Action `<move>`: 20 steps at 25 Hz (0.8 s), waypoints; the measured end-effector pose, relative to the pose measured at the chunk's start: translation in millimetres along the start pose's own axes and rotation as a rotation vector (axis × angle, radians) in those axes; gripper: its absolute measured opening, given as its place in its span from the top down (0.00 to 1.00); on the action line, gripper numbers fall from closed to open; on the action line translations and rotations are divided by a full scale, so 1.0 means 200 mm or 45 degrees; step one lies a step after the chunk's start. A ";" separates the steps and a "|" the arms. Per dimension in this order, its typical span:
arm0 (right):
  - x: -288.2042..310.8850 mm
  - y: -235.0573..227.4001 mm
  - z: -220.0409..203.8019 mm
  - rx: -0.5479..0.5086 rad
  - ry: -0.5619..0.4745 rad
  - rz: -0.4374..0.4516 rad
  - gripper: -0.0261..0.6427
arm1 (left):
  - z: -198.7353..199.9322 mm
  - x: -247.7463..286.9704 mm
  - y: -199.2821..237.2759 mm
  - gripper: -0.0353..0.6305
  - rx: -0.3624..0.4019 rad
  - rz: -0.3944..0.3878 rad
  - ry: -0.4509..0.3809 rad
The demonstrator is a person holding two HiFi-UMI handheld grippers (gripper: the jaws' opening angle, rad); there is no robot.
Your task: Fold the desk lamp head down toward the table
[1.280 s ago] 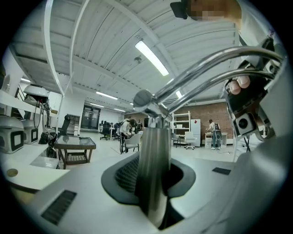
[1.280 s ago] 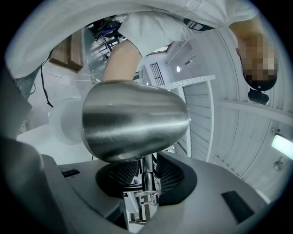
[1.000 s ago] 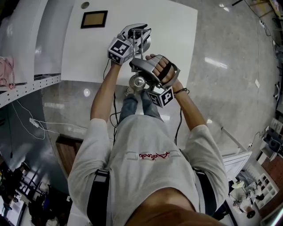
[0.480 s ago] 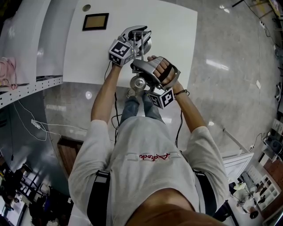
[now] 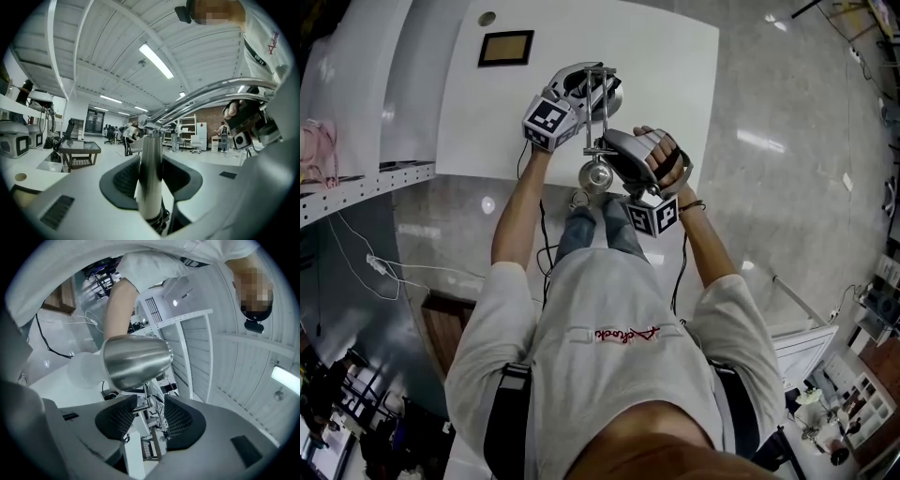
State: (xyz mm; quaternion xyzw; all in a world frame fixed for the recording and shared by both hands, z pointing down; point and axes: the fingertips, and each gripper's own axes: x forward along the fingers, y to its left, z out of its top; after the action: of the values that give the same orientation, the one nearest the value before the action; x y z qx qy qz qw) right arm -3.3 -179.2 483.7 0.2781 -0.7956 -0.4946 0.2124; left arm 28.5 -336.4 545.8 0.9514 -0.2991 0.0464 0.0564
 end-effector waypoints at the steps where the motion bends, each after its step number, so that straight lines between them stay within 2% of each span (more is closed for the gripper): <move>1: -0.02 0.00 -0.02 0.009 0.016 0.000 0.71 | 0.00 0.00 0.00 0.73 0.008 0.000 0.006; 4: -0.05 0.02 -0.07 0.032 0.063 0.003 0.71 | -0.01 -0.02 0.02 0.67 0.000 0.004 0.010; 13: -0.14 0.01 -0.18 0.217 0.173 -0.037 0.74 | -0.02 -0.17 0.02 0.69 0.009 0.064 0.015; 15: -0.15 0.01 -0.20 0.247 0.199 -0.052 0.76 | -0.02 -0.19 0.03 0.69 0.012 0.074 0.021; 17: -0.16 0.00 -0.21 0.288 0.209 -0.069 0.84 | -0.02 -0.22 0.04 0.73 0.010 0.089 0.016; 19: -0.16 -0.01 -0.22 0.317 0.217 -0.083 0.86 | -0.01 -0.24 0.04 0.74 0.012 0.105 0.012; 20: -0.16 -0.01 -0.22 0.326 0.224 -0.089 0.90 | 0.00 -0.24 0.03 0.78 0.016 0.111 0.013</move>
State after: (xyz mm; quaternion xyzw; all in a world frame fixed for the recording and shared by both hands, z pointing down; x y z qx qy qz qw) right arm 48.2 -188.6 498.9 0.3727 -0.8203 -0.3699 0.2269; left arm -15.2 -314.3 541.0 0.9376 -0.3396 0.0555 0.0497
